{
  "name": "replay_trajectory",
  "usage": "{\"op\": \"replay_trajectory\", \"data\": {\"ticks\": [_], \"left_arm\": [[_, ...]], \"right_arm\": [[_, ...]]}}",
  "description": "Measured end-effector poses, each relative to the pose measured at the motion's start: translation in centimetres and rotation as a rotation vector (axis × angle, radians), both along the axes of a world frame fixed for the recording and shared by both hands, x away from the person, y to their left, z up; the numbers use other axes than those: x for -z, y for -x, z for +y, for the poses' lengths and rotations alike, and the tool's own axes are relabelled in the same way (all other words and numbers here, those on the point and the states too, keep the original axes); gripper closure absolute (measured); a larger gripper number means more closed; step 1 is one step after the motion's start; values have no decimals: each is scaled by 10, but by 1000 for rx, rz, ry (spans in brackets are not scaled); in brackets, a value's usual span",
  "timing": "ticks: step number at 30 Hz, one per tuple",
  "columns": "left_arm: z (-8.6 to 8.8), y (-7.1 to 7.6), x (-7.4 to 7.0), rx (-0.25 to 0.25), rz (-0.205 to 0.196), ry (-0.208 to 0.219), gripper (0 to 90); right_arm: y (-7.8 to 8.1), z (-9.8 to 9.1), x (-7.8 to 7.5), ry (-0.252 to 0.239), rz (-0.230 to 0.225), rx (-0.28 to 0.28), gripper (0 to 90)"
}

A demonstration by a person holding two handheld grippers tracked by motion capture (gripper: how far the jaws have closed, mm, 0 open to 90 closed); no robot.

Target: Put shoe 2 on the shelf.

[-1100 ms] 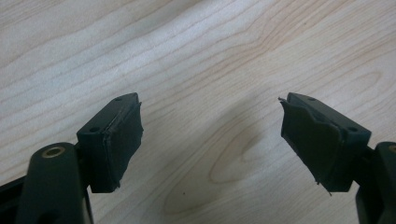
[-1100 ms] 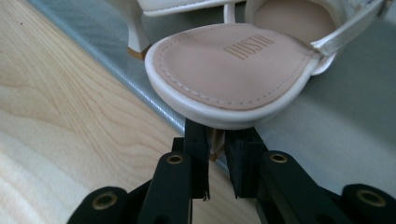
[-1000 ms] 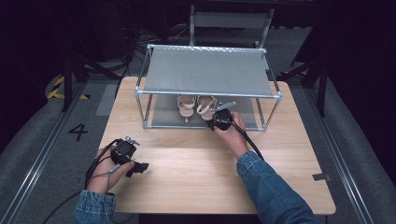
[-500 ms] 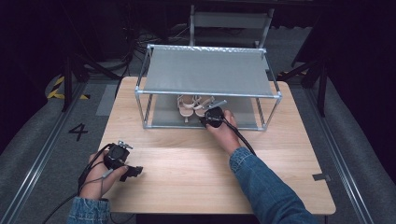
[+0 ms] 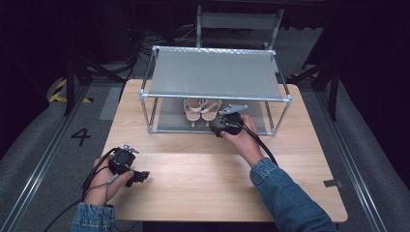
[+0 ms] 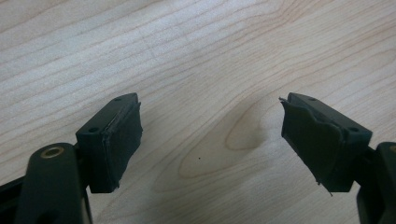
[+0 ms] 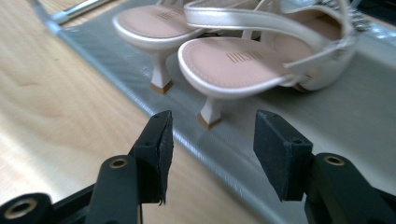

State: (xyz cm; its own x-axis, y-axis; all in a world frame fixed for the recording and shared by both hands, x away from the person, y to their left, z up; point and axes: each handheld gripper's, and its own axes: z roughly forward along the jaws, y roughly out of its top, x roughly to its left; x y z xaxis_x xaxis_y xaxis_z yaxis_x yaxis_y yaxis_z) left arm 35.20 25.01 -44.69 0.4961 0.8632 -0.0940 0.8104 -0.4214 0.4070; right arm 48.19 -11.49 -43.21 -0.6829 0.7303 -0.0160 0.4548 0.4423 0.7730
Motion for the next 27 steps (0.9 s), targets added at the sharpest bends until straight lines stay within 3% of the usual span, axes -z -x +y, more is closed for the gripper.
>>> {"op": "replay_trajectory", "data": {"ticks": [10,14,17,19,23,25,26,27], "left_arm": [[0,-3,-6,-8,-24,14,200],[-1,-5,-6,7,-23,11,201],[-3,-8,-12,23,-94,14,225],[-4,-8,-17,32,-110,35,225],[-5,-11,-19,24,-80,28,221],[-1,-13,-16,-45,-35,39,223],[-1,-13,-16,-45,-35,39,226],[4,-13,-12,-93,-10,23,224]], "right_arm": [[37,-41,-26,1,14,-13,426],[47,-58,-30,-9,52,4,404],[56,-77,-32,-8,67,14,389],[58,-81,-33,-21,68,23,386],[65,-101,-35,-56,86,65,372],[68,-112,-35,-77,100,91,365],[68,-117,-34,-86,105,101,362],[68,-121,-32,-87,110,103,348]]}}
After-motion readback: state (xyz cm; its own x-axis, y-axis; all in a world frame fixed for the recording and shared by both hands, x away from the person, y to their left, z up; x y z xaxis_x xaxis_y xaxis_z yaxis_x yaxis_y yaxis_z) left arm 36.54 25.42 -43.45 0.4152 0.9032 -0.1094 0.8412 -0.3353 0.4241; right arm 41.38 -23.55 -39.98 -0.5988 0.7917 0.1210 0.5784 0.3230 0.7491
